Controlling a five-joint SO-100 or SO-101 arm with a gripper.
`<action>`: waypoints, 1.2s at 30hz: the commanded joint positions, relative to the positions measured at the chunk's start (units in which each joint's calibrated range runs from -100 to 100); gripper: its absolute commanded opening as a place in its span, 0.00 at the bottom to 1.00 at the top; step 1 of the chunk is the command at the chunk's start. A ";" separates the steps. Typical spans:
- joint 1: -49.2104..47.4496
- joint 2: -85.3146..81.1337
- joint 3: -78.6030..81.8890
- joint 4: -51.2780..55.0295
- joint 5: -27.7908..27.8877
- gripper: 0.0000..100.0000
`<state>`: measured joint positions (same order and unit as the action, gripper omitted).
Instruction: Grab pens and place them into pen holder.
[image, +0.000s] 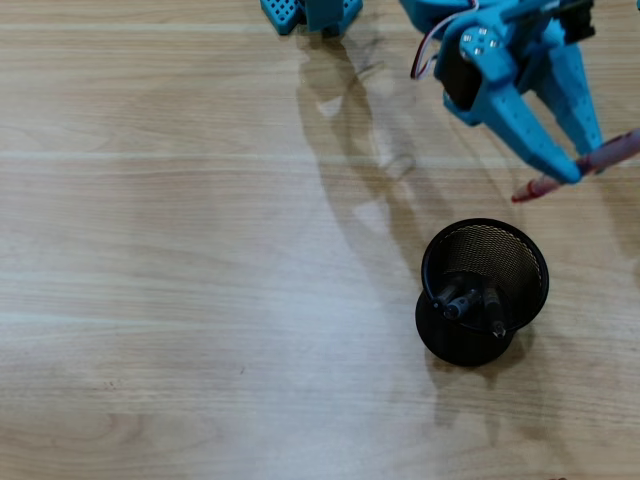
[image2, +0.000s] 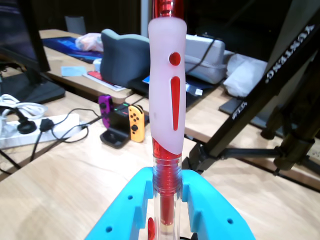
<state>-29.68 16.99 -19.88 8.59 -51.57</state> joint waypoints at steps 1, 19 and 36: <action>1.93 -4.38 4.76 -8.18 -0.26 0.02; 5.31 -3.36 29.29 -38.79 -3.03 0.03; 4.76 -5.99 31.37 -38.16 0.42 0.02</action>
<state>-25.01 16.74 11.54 -29.31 -53.24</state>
